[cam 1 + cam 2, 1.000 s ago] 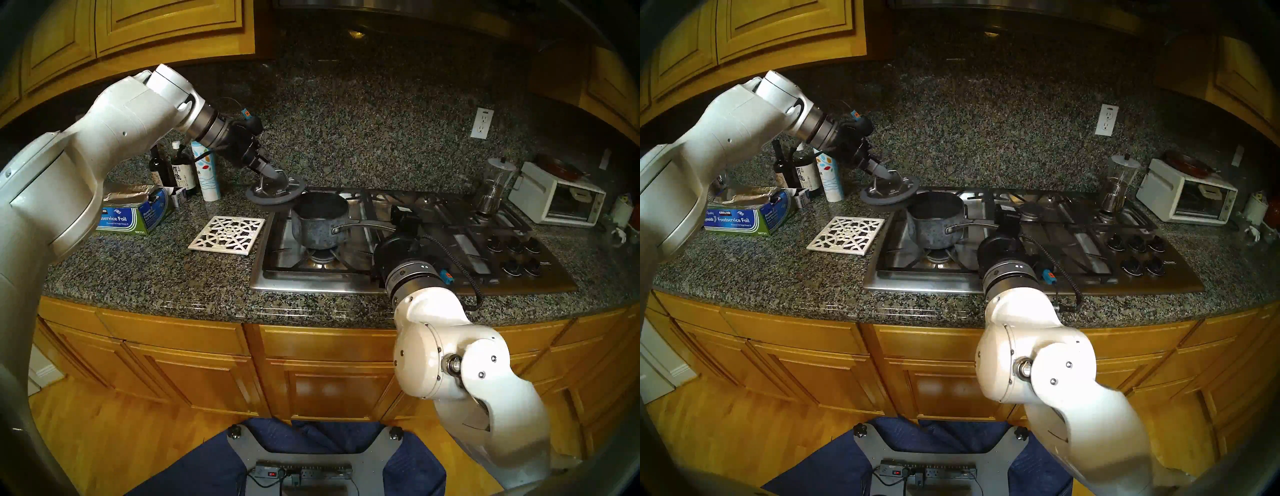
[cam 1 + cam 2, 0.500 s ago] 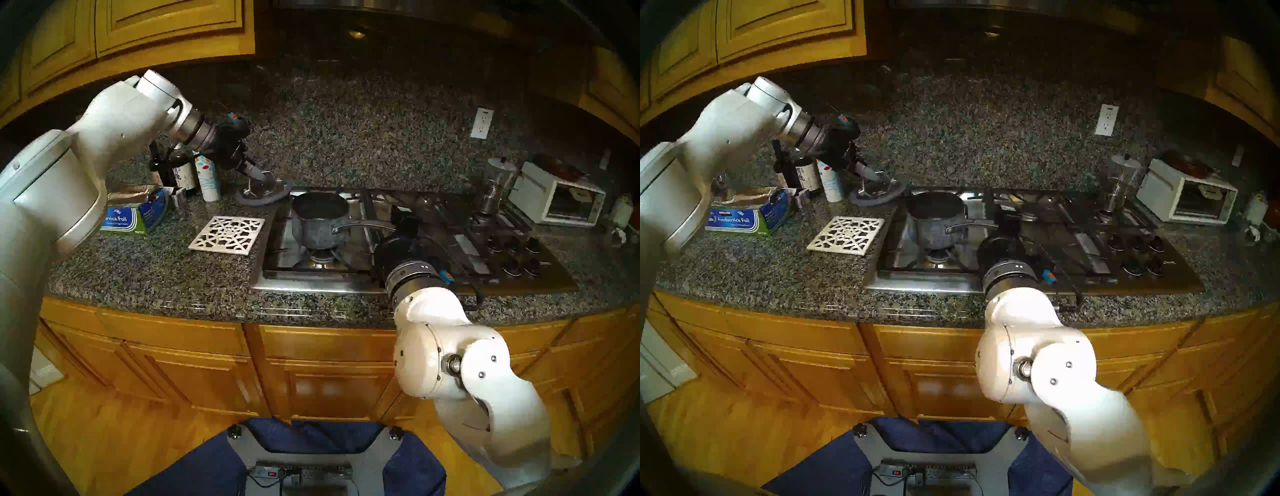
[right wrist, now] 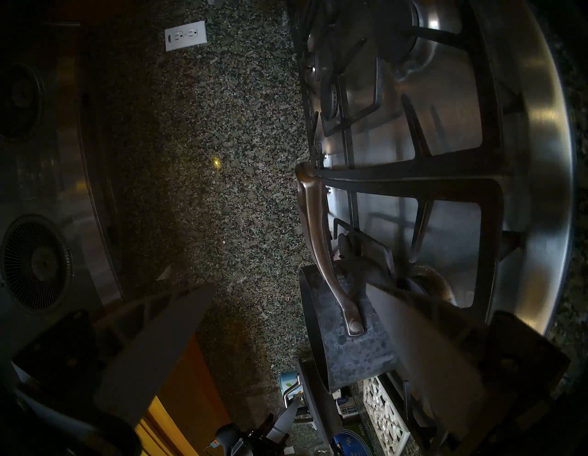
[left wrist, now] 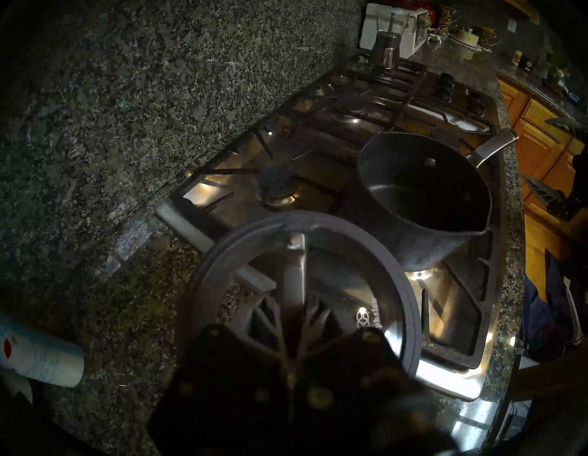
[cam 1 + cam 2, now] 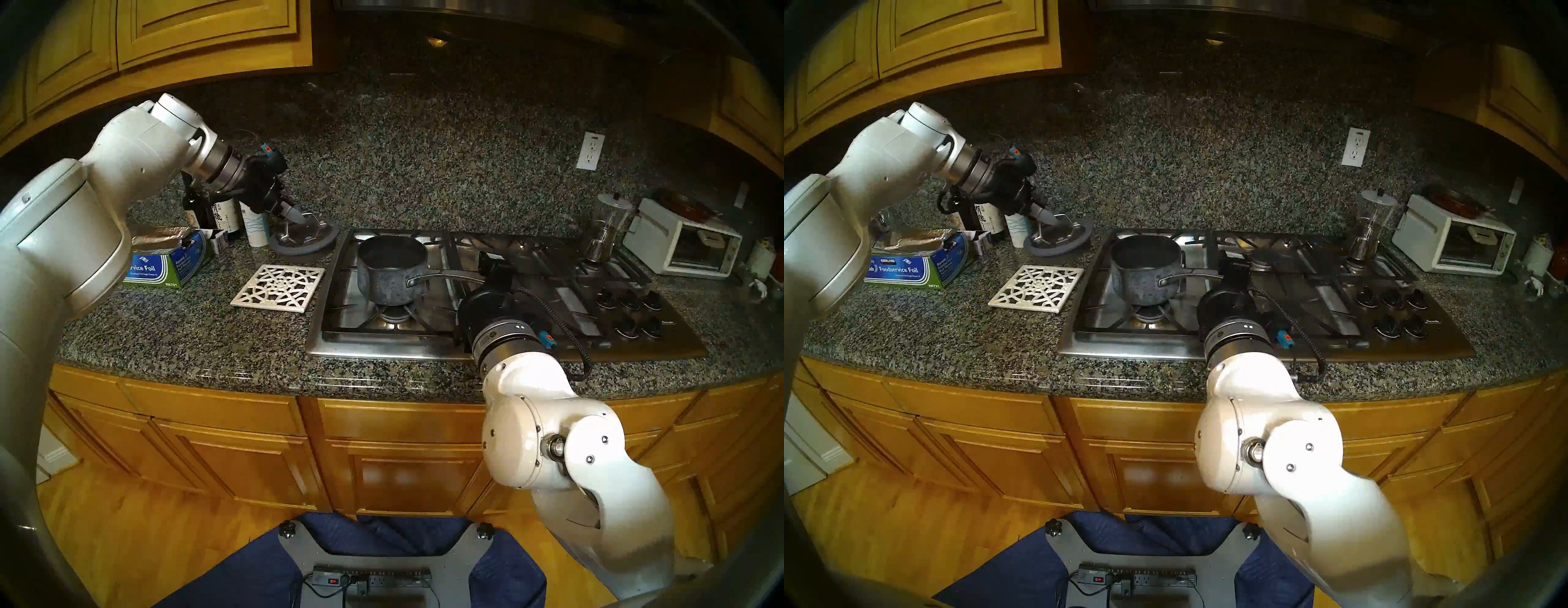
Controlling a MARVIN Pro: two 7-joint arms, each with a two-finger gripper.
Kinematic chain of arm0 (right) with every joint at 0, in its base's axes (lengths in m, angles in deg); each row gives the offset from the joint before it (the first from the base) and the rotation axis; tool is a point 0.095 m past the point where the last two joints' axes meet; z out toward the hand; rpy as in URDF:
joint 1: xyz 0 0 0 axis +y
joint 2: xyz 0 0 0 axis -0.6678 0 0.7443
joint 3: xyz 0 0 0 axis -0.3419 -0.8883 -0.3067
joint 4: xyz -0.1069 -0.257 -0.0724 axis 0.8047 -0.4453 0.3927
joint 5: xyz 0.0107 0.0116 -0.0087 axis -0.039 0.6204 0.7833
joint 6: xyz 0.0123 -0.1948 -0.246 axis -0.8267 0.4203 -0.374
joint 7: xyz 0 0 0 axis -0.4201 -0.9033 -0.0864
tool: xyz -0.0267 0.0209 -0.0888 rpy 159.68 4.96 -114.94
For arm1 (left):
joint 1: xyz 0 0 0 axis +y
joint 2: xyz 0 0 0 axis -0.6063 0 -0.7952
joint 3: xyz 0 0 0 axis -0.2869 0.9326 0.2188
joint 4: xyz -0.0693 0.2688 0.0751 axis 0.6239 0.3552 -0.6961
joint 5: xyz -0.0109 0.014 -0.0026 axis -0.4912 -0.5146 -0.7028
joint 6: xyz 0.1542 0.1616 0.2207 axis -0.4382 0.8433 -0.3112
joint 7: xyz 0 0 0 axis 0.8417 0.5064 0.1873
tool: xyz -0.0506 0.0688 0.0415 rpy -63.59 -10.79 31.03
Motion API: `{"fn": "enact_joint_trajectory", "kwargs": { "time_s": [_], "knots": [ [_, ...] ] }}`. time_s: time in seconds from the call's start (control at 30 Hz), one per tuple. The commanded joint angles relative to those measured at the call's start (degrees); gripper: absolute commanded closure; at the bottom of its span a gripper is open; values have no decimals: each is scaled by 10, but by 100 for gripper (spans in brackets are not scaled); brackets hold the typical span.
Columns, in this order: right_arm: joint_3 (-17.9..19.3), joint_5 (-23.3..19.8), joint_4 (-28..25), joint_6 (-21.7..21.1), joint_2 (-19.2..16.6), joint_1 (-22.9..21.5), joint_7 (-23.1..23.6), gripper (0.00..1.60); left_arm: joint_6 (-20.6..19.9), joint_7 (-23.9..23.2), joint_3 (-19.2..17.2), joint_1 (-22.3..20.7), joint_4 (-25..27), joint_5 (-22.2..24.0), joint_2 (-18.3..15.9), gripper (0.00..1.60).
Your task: Pick up the pot, put it on the stove, take off the pot lid
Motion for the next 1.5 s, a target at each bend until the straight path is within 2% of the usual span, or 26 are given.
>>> {"fn": "enact_joint_trajectory", "kwargs": {
  "time_s": [0.0, 0.5, 0.83, 1.47],
  "knots": [
    [3, 9, -16, -1, 1, -11, 9, 0, 21, 1, -5, -29, -19, -1, 1, 160],
    [3, 9, -16, -1, 1, -11, 9, 0, 51, -4, -5, -18, -40, -12, -2, 160],
    [3, 9, -16, -1, 0, -11, 9, 0, 77, -23, -2, -10, -49, -23, -16, 160],
    [2, 10, -16, 0, 0, -10, 9, 0, 100, -39, -6, 10, -57, -31, -29, 160]
  ]
}}
